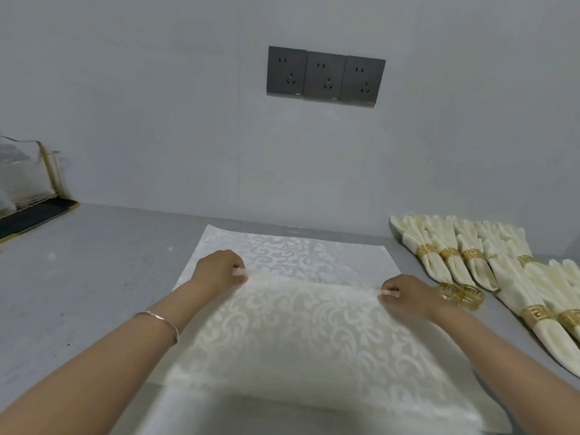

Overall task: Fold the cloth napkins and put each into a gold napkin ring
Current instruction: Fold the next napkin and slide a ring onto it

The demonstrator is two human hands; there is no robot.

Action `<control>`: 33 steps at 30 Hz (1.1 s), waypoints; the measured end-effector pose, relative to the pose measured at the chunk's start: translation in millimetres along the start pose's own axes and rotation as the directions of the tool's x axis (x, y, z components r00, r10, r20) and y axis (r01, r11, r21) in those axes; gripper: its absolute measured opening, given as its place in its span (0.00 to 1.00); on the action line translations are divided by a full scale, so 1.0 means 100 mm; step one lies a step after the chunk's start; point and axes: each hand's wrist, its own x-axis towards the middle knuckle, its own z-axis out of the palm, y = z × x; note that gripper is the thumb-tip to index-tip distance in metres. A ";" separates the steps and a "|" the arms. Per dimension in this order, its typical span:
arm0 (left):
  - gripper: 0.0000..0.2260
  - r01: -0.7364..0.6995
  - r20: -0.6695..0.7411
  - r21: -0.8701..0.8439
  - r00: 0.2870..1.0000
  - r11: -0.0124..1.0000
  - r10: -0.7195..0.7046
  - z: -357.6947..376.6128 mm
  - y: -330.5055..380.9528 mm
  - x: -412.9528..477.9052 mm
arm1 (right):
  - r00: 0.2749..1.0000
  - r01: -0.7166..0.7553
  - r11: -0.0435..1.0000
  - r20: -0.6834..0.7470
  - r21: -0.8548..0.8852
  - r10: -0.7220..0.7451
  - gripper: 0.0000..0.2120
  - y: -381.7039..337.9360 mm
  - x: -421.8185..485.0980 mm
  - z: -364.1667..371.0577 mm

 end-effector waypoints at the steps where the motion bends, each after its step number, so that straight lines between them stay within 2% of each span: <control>1: 0.05 0.010 -0.022 0.010 1.000 1.000 -0.010 0.04 0.01 0.05 | 1.000 -0.012 1.000 -0.018 -0.019 0.012 0.09 0.00 0.05 0.03; 4: 0.03 0.055 -0.071 0.008 0.996 0.998 -0.054 0.12 0.03 0.13 | 0.997 -0.049 0.998 -0.068 -0.027 0.047 0.03 0.03 0.15 0.09; 8: 0.05 0.089 -0.082 0.007 0.993 0.996 -0.088 0.19 0.02 0.19 | 0.992 -0.079 0.996 -0.096 -0.029 0.076 0.10 0.04 0.23 0.14; 12: 0.06 0.114 -0.089 0.019 0.990 0.993 -0.112 0.25 -0.01 0.26 | 0.988 -0.071 0.997 -0.135 0.007 0.072 0.04 0.05 0.25 0.21; 15: 0.02 0.124 -0.070 0.065 0.990 0.990 -0.120 0.23 0.04 0.23 | 0.978 -0.070 0.997 -0.194 0.019 0.072 0.05 0.01 0.21 0.24; 18: 0.20 0.098 -0.094 0.224 0.992 0.970 -0.079 0.27 0.12 0.14 | 0.925 -0.085 0.996 -0.373 -0.009 0.076 0.11 -0.06 0.11 0.31; 20: 0.25 0.028 -0.131 0.196 0.991 0.980 -0.002 0.32 0.29 -0.05 | 0.891 -0.076 0.996 -0.444 0.054 0.092 0.16 -0.21 -0.02 0.39; 22: 0.24 -0.053 -0.072 0.086 0.996 0.995 0.059 0.39 0.51 -0.30 | 0.901 -0.046 0.987 -0.419 0.154 0.107 0.17 -0.47 -0.20 0.46; 24: 0.23 -0.076 0.053 0.020 0.996 0.997 0.074 0.46 0.71 -0.59 | 0.945 -0.013 0.969 -0.314 0.247 0.092 0.19 -0.75 -0.38 0.53; 27: 0.23 -0.059 0.205 0.066 0.978 0.996 0.045 0.52 0.88 -0.95 | 0.979 0.047 0.965 -0.204 0.258 0.007 0.21 -1.12 -0.61 0.67; 29: 0.24 -0.022 0.231 0.104 0.973 0.994 -0.003 0.56 0.94 -1.11 | 0.985 0.073 0.975 -0.166 0.212 -0.037 0.21 -1.30 -0.69 0.78; 33: 0.24 0.028 0.192 0.122 0.980 0.992 -0.051 0.66 0.98 -1.26 | 0.992 0.059 0.989 -0.119 0.136 -0.043 0.22 -1.52 -0.77 1.00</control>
